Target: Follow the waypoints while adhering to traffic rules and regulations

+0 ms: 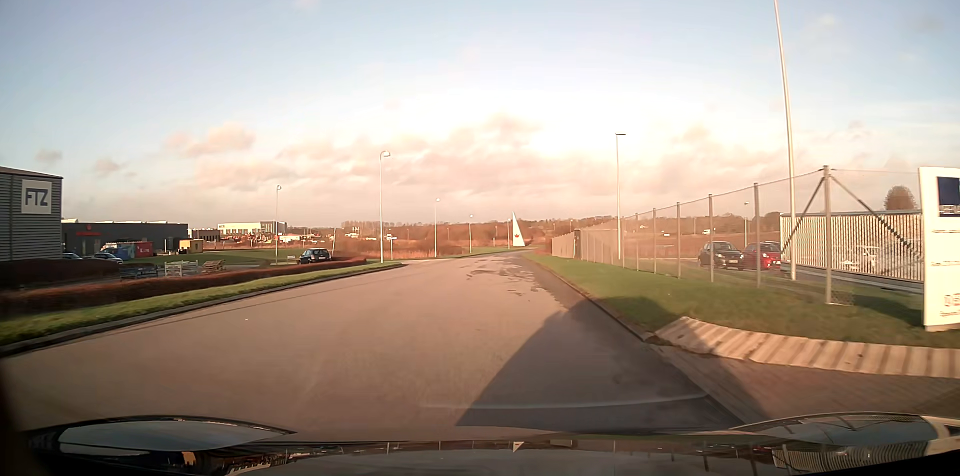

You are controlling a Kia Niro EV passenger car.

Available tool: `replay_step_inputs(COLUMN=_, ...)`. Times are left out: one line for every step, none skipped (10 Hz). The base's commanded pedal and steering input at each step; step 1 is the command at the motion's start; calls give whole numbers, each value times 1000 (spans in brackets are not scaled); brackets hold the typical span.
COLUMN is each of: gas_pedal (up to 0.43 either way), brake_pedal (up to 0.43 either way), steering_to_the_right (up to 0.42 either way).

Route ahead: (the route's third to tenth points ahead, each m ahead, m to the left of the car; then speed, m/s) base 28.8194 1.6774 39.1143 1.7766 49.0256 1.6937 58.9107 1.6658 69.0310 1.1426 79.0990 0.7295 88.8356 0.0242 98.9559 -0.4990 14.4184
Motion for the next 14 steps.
replay_step_inputs(gas_pedal=118, brake_pedal=0, steering_to_the_right=-2)
replay_step_inputs(gas_pedal=118, brake_pedal=0, steering_to_the_right=-3)
replay_step_inputs(gas_pedal=118, brake_pedal=0, steering_to_the_right=-3)
replay_step_inputs(gas_pedal=118, brake_pedal=0, steering_to_the_right=-2)
replay_step_inputs(gas_pedal=118, brake_pedal=0, steering_to_the_right=-2)
replay_step_inputs(gas_pedal=118, brake_pedal=0, steering_to_the_right=0)
replay_step_inputs(gas_pedal=118, brake_pedal=0, steering_to_the_right=1)
replay_step_inputs(gas_pedal=118, brake_pedal=0, steering_to_the_right=2)
replay_step_inputs(gas_pedal=118, brake_pedal=0, steering_to_the_right=2)
replay_step_inputs(gas_pedal=118, brake_pedal=0, steering_to_the_right=2)
replay_step_inputs(gas_pedal=118, brake_pedal=0, steering_to_the_right=2)
replay_step_inputs(gas_pedal=118, brake_pedal=0, steering_to_the_right=0)
replay_step_inputs(gas_pedal=118, brake_pedal=0, steering_to_the_right=-1)
replay_step_inputs(gas_pedal=118, brake_pedal=0, steering_to_the_right=-3)
